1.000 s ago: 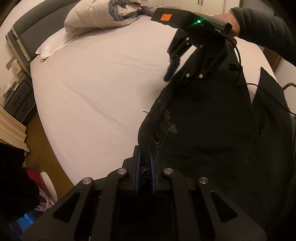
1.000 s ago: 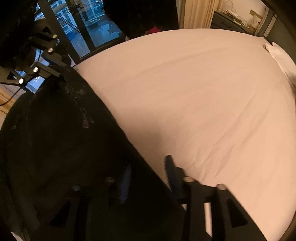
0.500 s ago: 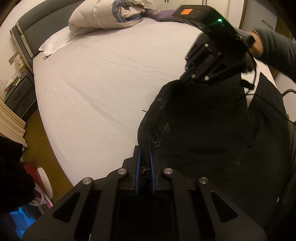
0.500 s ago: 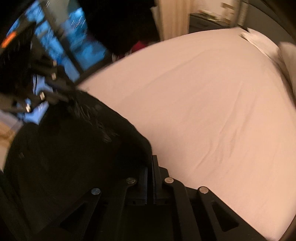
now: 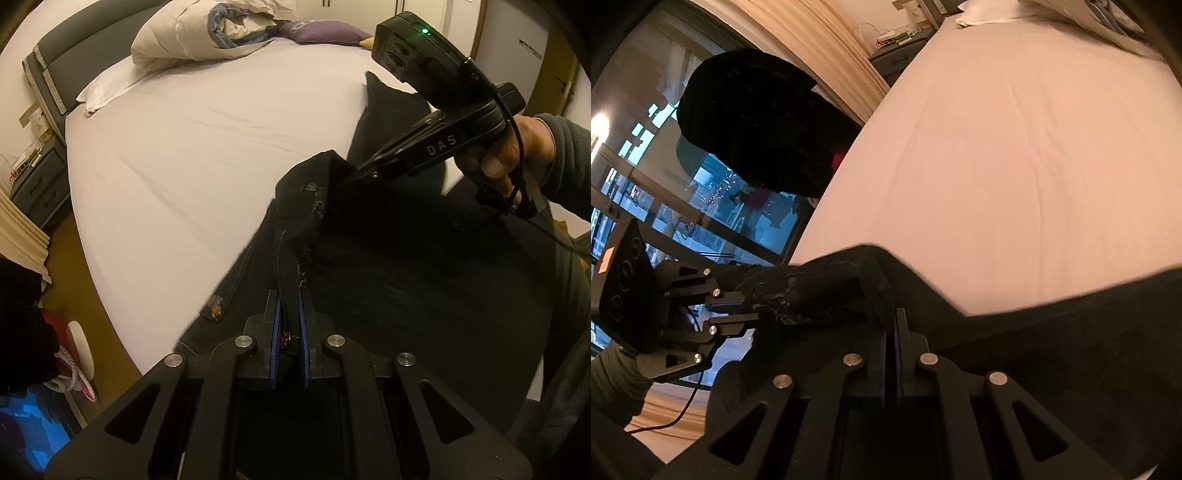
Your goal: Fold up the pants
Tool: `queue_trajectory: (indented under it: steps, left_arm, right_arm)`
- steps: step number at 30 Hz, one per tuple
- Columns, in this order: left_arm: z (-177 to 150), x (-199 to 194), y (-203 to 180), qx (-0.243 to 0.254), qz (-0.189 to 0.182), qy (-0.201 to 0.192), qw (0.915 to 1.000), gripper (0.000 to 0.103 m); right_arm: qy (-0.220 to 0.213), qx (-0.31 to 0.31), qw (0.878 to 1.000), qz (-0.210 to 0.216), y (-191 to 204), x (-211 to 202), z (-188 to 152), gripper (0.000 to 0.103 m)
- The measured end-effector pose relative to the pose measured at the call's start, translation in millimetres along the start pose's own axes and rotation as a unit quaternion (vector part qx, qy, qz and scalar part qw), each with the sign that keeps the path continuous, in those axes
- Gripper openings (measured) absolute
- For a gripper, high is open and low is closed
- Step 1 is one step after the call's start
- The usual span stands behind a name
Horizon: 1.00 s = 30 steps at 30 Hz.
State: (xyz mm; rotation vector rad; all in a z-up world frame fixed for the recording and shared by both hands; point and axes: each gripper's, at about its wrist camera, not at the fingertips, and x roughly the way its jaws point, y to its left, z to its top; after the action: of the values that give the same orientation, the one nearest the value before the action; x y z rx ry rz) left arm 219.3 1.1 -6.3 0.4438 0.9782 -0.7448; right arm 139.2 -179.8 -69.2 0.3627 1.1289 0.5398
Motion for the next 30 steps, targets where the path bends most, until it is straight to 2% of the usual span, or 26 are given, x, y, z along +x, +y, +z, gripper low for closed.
queue_trajectory:
  steps: [3, 8, 13, 15, 21, 25, 30]
  left_arm:
    - [-13, -7, -22, 0.016, 0.0, 0.004, 0.9999, 0.008]
    - [-33, -19, -51, 0.039, -0.016, 0.013, 0.999, 0.008]
    - [-48, -25, -73, 0.051, -0.034, 0.025, 0.9978, 0.008]
    - [-55, -26, -83, 0.058, -0.036, 0.033, 0.9971, 0.008]
    - [-71, -30, -110, 0.076, -0.044, 0.049, 0.9949, 0.008]
    - [-83, -32, -129, 0.095, -0.052, 0.059, 0.9924, 0.008]
    - [-85, -27, -137, 0.107, -0.055, 0.07, 0.9903, 0.008]
  right_arm:
    - [0.013, -0.017, 1.0, -0.005, 1, -22, -20, 0.005]
    - [0.041, -0.058, 0.997, -0.038, -1, -60, -47, 0.005]
    - [0.057, -0.095, 0.992, -0.061, 5, -80, -72, 0.005]
    - [0.06, -0.112, 0.989, -0.075, 13, -84, -83, 0.005]
    - [0.081, -0.191, 0.969, -0.135, 44, -88, -110, 0.005]
    - [0.093, -0.216, 0.959, -0.158, 49, -86, -120, 0.005]
    - [0.086, -0.226, 0.954, -0.177, 67, -87, -135, 0.005]
